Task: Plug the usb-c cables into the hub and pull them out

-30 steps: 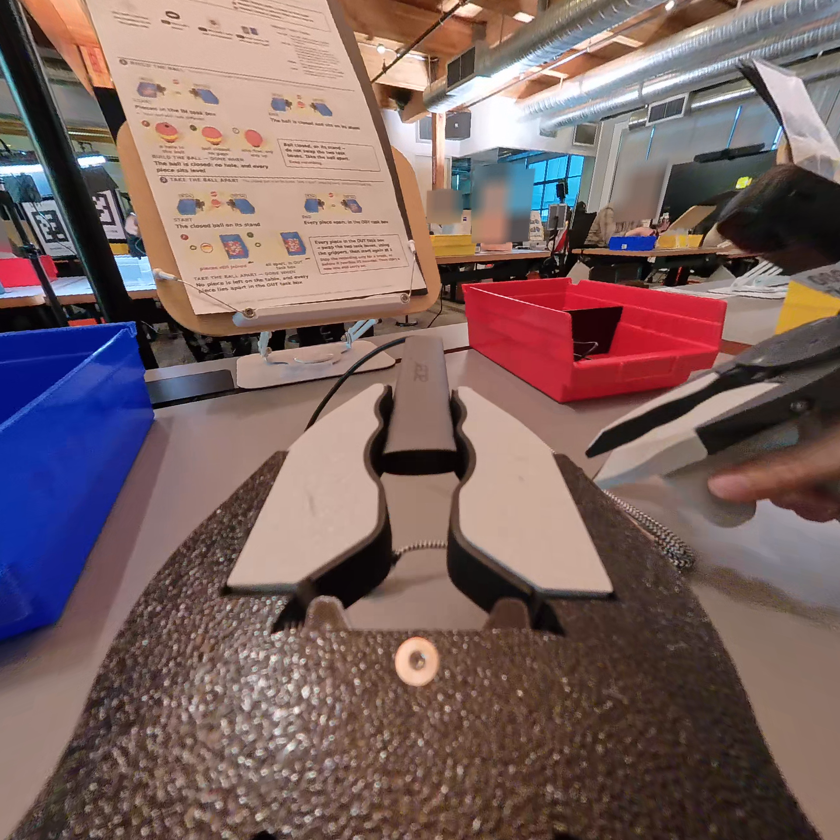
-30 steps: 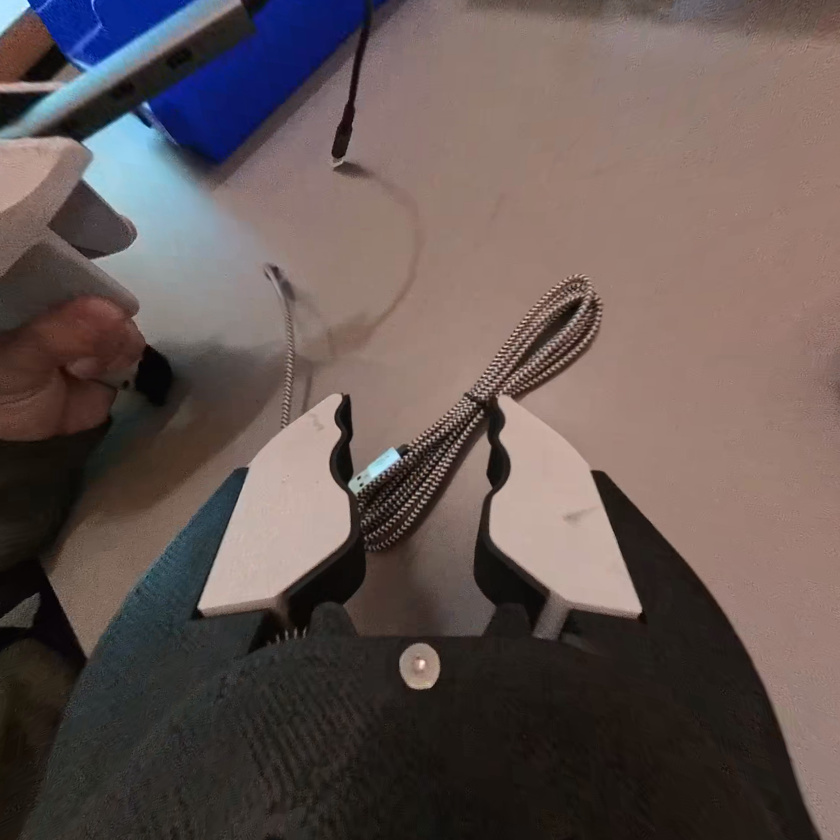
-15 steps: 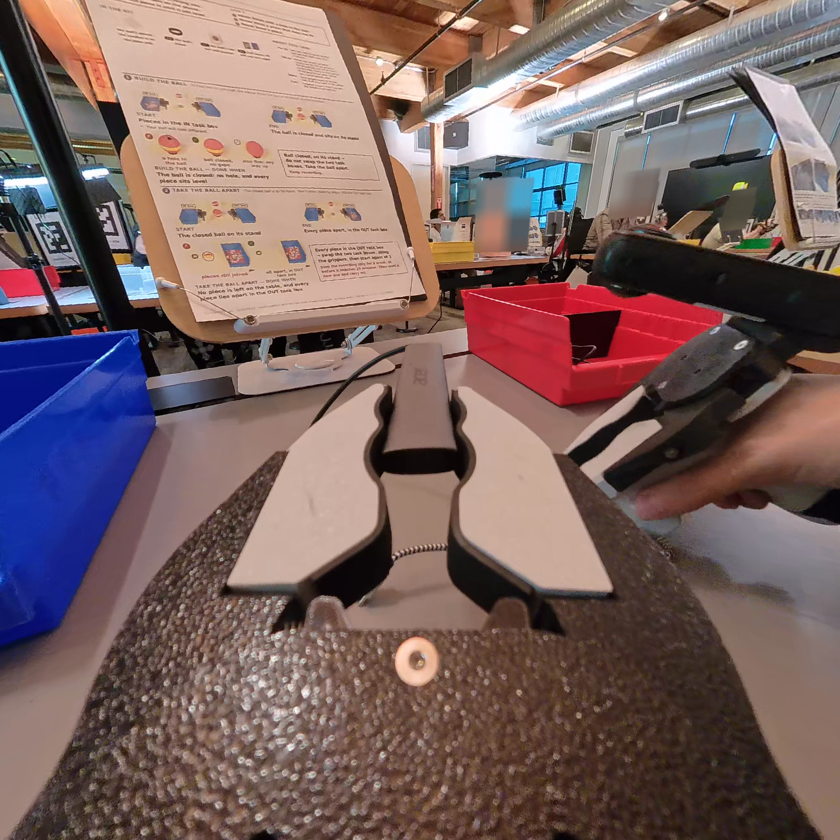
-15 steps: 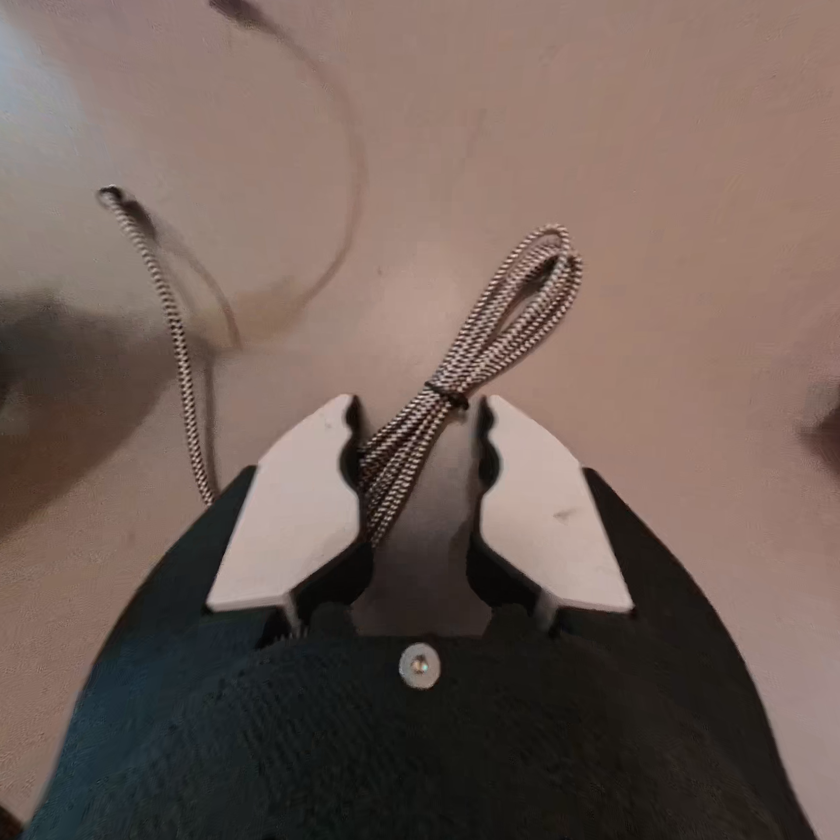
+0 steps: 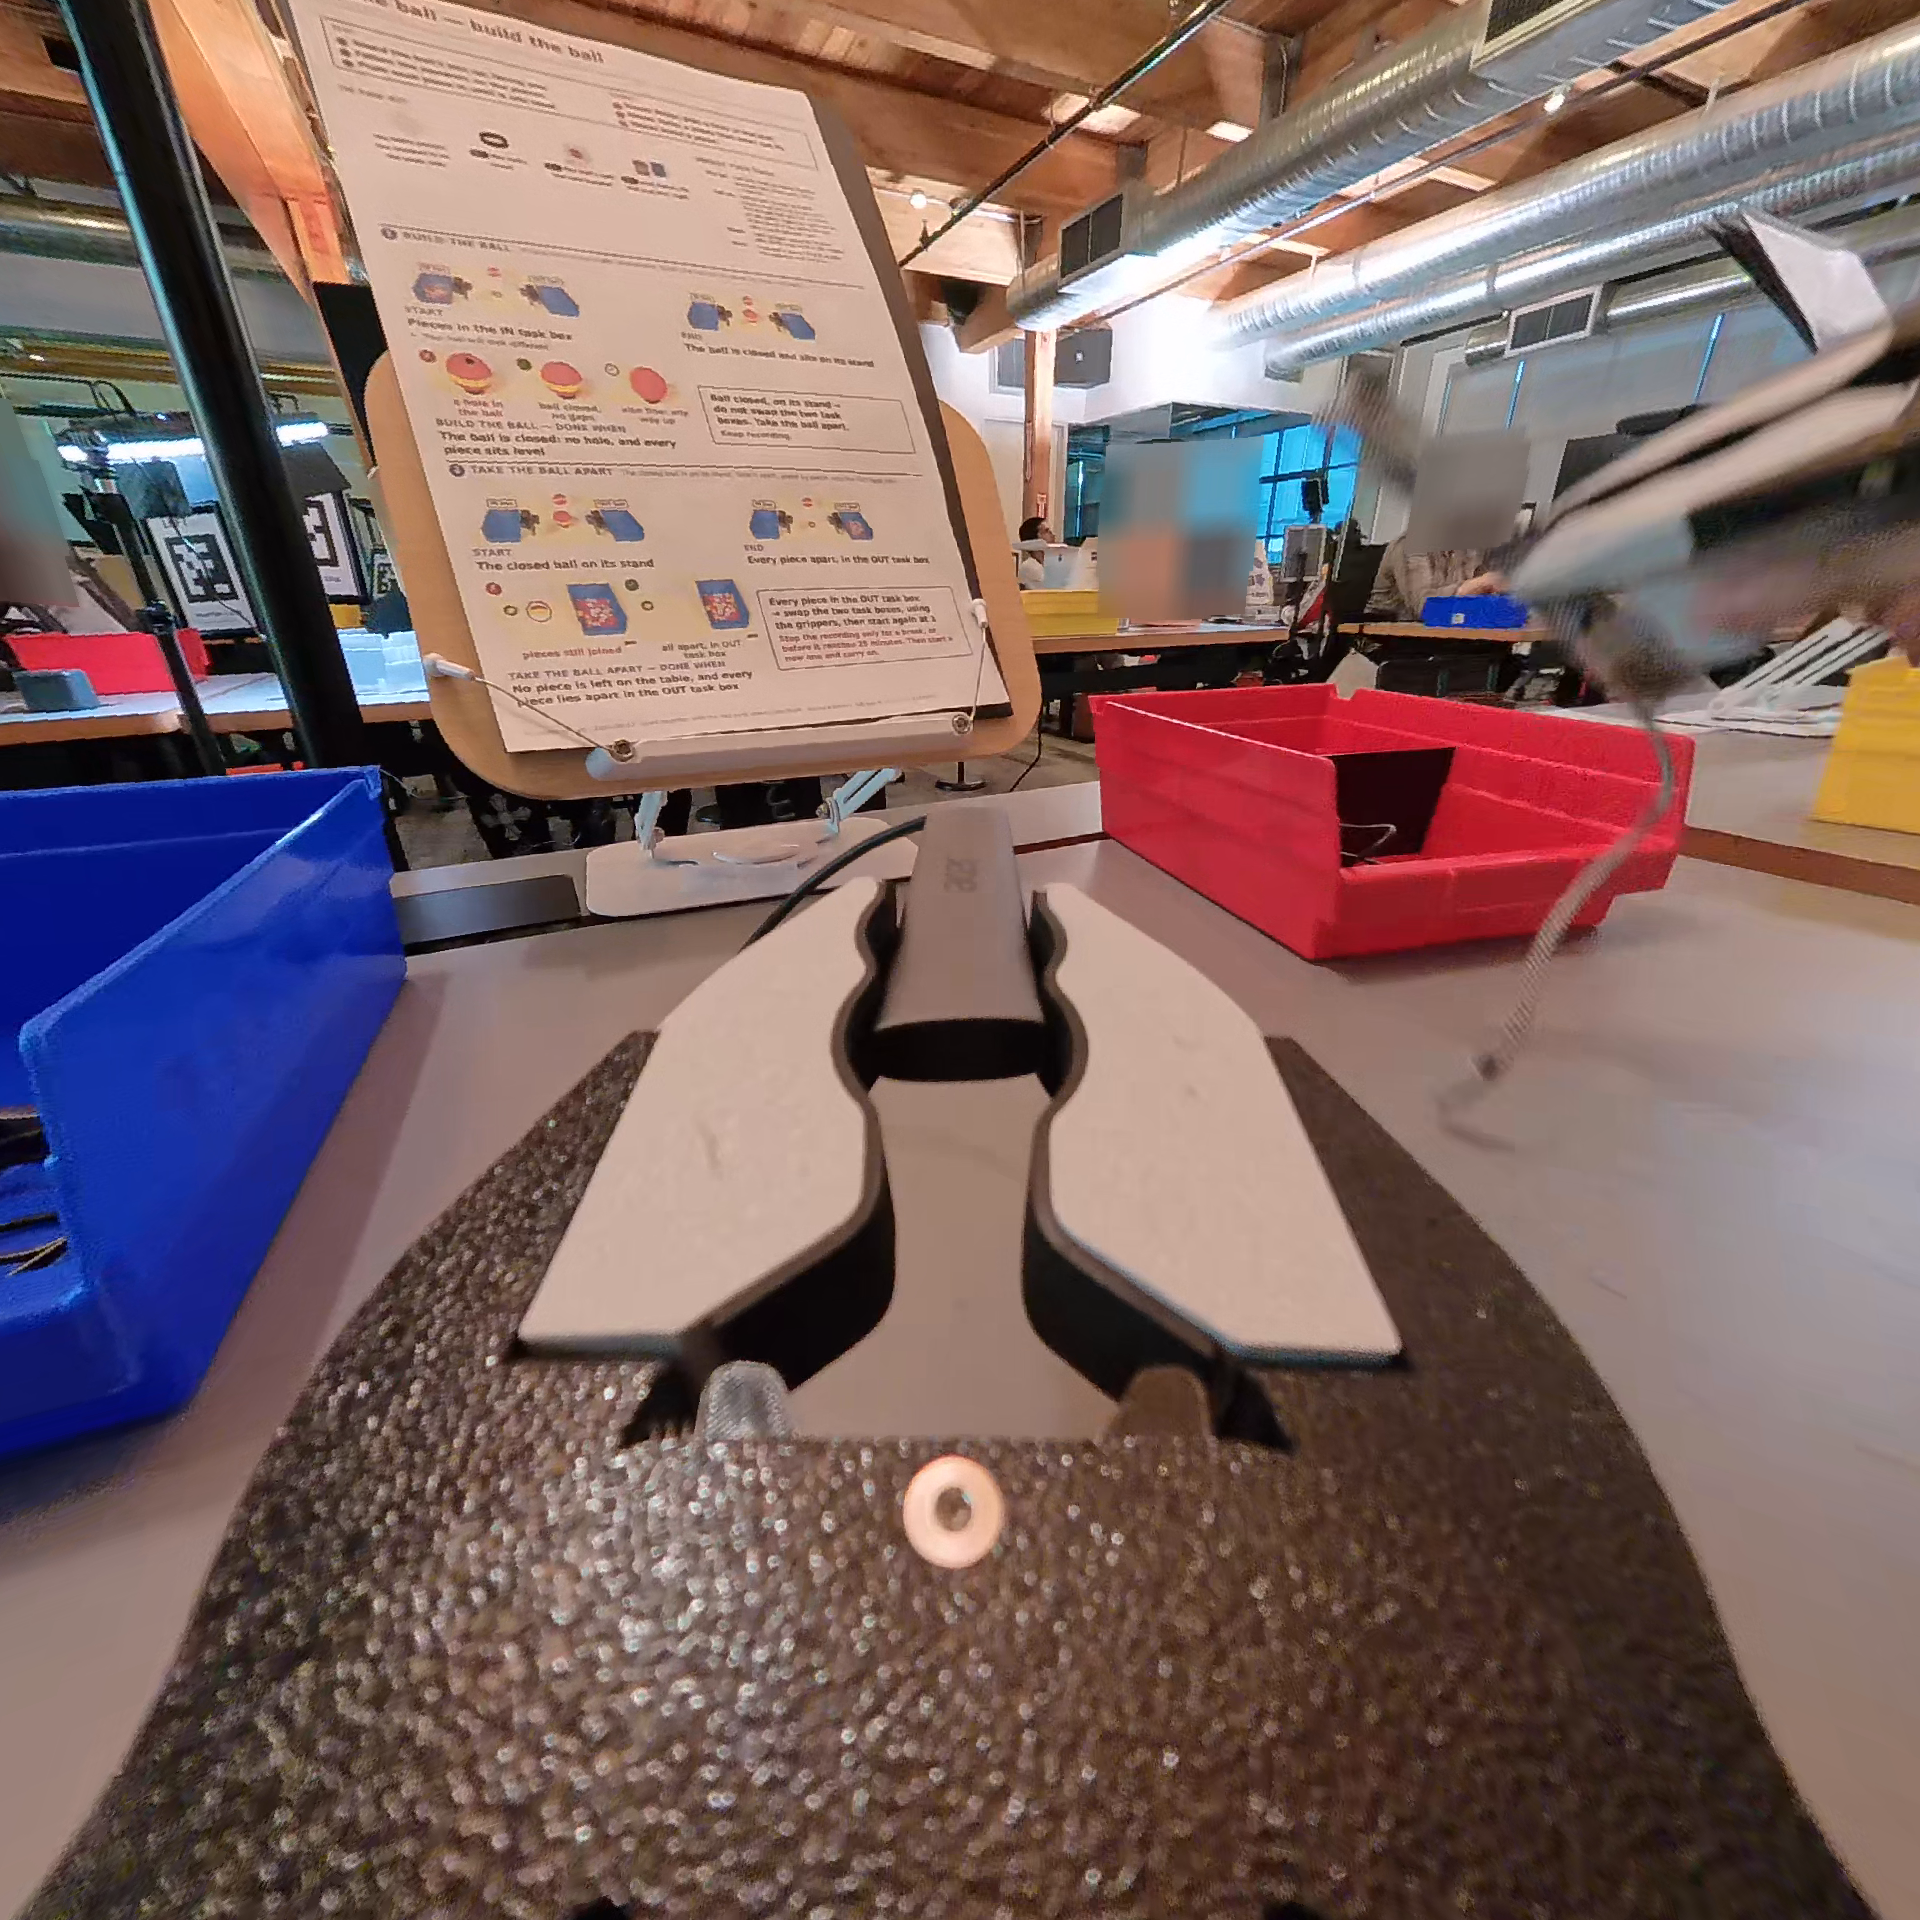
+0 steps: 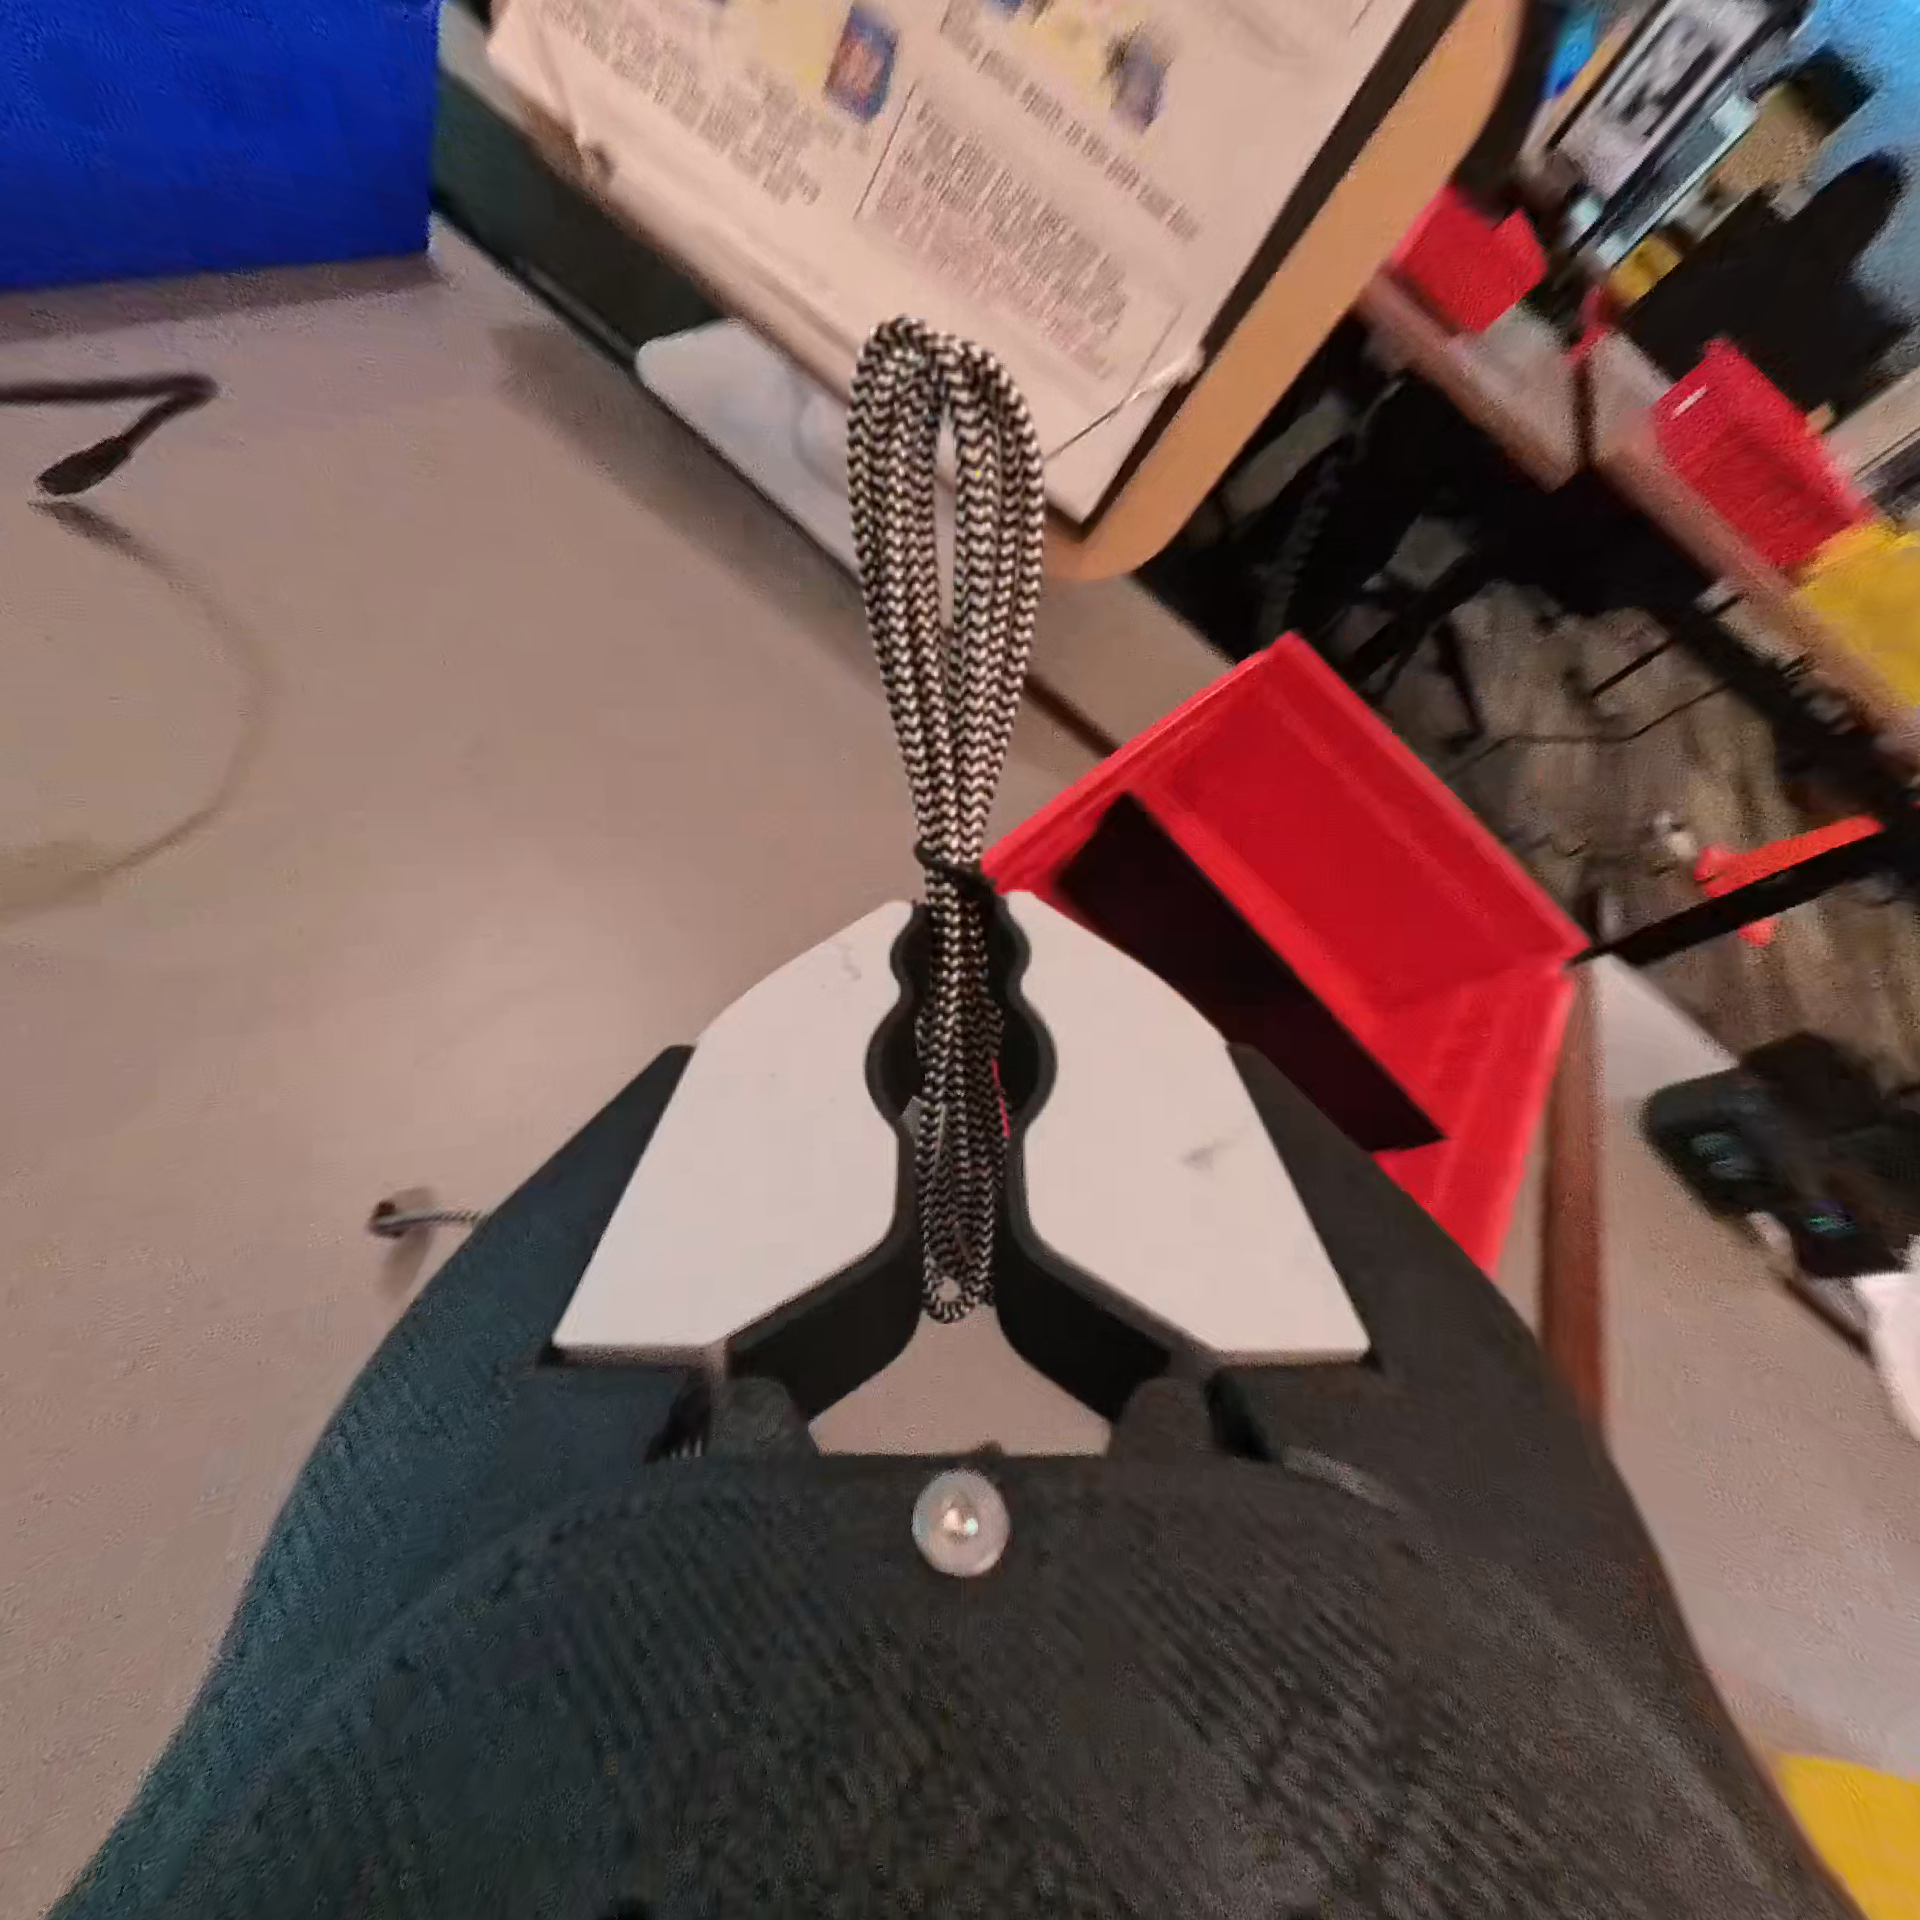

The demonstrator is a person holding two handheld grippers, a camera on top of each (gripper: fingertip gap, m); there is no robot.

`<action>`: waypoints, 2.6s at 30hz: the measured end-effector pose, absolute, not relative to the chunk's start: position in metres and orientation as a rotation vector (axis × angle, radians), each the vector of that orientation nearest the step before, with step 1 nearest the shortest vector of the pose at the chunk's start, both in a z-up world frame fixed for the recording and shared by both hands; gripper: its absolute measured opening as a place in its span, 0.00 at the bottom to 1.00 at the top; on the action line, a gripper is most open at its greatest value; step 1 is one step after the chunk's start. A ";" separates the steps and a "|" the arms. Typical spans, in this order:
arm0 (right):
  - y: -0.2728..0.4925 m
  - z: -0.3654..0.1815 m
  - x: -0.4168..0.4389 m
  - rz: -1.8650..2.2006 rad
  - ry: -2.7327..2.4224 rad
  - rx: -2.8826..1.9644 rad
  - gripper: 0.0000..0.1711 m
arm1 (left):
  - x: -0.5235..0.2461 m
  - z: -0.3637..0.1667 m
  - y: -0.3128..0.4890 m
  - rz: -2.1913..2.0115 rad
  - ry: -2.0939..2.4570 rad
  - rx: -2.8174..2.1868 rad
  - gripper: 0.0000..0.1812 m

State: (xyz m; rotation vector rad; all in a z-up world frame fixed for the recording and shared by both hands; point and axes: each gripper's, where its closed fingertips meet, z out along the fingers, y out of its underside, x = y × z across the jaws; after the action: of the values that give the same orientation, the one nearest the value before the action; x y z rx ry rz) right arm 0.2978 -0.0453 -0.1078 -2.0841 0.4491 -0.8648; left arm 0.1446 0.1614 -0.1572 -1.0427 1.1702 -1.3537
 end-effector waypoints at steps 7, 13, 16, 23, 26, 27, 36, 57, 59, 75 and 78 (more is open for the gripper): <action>-0.113 -0.001 0.387 -1.372 0.324 -1.841 0.06 | 0.145 -0.158 0.159 -1.355 1.185 -1.038 0.13; -0.117 -0.077 0.419 -1.203 0.307 -1.998 0.07 | 0.145 -0.158 0.158 -1.355 1.194 -1.033 0.13; -0.116 -0.134 0.417 -1.113 0.298 -2.136 0.07 | 0.145 -0.158 0.157 -1.358 1.196 -1.030 0.13; -0.136 -0.203 0.422 -0.947 0.453 -2.453 0.15 | 0.145 -0.158 0.156 -1.360 1.205 -1.026 0.13; -0.127 -0.163 0.424 -0.916 0.560 -2.271 0.38 | 0.145 -0.159 0.154 -1.364 1.219 -1.017 0.13; -0.116 -0.148 0.418 -0.864 0.538 -2.200 0.43 | 0.145 -0.159 0.152 -1.370 1.230 -1.008 0.13; 0.051 -0.120 0.173 -0.008 -0.476 -1.898 0.48 | 0.124 -0.149 0.105 -1.660 1.412 -0.629 0.13; 0.068 -0.160 0.113 0.366 -0.446 -1.782 0.30 | 0.086 -0.143 0.091 -2.026 1.539 -0.353 0.13; 0.068 -0.157 0.113 0.363 -0.432 -1.753 0.31 | 0.085 -0.143 0.092 -2.036 1.535 -0.347 0.13; 0.070 -0.158 0.117 0.211 -0.351 -1.819 0.31 | 0.083 -0.140 0.095 -2.090 1.514 -0.353 0.13; 0.071 -0.157 0.117 0.250 -0.323 -1.801 0.28 | 0.082 -0.139 0.096 -2.100 1.506 -0.354 0.13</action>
State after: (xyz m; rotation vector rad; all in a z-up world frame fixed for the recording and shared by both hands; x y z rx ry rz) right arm 0.1174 0.0710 -0.1571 -1.8009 -0.3235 0.2502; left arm 0.0825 0.0958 -0.1395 -0.3538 1.5060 -2.0996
